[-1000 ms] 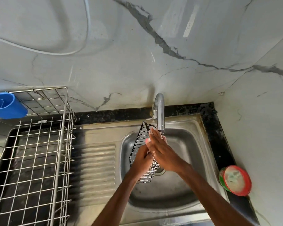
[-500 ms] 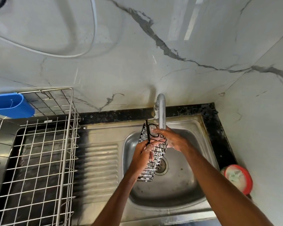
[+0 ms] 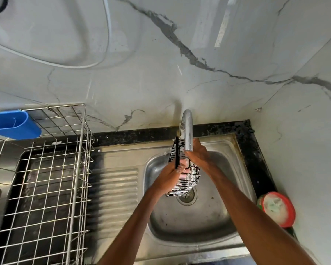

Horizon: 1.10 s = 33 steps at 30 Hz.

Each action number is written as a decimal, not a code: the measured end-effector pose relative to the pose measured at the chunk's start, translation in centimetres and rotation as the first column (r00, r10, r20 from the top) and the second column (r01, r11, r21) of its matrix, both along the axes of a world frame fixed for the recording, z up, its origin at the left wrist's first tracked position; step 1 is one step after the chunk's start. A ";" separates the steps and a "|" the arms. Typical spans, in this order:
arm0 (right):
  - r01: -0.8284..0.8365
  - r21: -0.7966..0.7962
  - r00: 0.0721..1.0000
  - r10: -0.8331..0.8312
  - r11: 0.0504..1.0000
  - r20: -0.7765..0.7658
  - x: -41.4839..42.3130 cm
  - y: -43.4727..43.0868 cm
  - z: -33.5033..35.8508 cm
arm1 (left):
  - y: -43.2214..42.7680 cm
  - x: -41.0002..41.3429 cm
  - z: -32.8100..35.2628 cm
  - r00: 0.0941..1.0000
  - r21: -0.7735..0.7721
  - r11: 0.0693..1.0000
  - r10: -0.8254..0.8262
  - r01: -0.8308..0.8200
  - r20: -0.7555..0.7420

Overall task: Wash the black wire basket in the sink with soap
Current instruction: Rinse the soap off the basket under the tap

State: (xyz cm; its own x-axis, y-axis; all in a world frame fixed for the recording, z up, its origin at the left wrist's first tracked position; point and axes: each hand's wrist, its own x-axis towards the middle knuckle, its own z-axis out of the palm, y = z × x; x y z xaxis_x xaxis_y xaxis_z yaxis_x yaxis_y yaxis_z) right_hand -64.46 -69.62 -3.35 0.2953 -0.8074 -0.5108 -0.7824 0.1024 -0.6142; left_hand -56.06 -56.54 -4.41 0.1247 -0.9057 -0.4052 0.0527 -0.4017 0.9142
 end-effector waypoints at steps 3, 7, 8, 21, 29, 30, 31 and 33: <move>-0.004 0.006 1.000 0.004 1.000 -0.005 -0.2 0.4 0.4 | -0.4 -1.0 0.6 0.983 0.037 0.982 0.183 -0.183 -0.014; -0.186 -0.030 0.979 0.182 0.982 -0.093 -0.3 2.6 -0.4 | -0.1 -1.2 -0.9 0.973 0.044 0.973 0.228 -0.227 -0.034; -0.295 -0.043 0.945 0.285 0.955 -0.163 -0.4 3.7 -0.3 | 0.0 -1.0 -1.1 0.975 0.037 0.975 0.221 -0.220 -0.017; -0.423 -0.335 0.901 0.353 0.842 -0.251 -0.2 1.9 1.6 | 1.6 -1.6 -0.9 0.965 -0.147 0.954 0.264 -0.261 -0.001; -0.500 -0.424 0.859 0.492 0.755 -0.138 -0.9 7.9 -1.0 | 1.2 -1.4 -2.4 0.862 -0.009 0.864 0.501 -0.503 -0.074; -0.456 -0.446 0.881 0.463 0.771 -0.099 -1.2 9.4 -0.2 | 1.3 -1.2 -2.5 0.852 -0.006 0.857 0.512 -0.516 -0.109; -0.432 -0.461 0.888 0.455 0.776 -0.066 -1.9 10.7 0.1 | 1.5 -1.1 -2.4 0.849 -0.006 0.857 0.510 -0.516 -0.136; -0.514 -0.530 0.826 0.555 0.675 -0.094 -3.2 11.9 0.3 | 1.7 -1.4 -2.1 0.849 0.004 0.863 0.499 -0.506 -0.175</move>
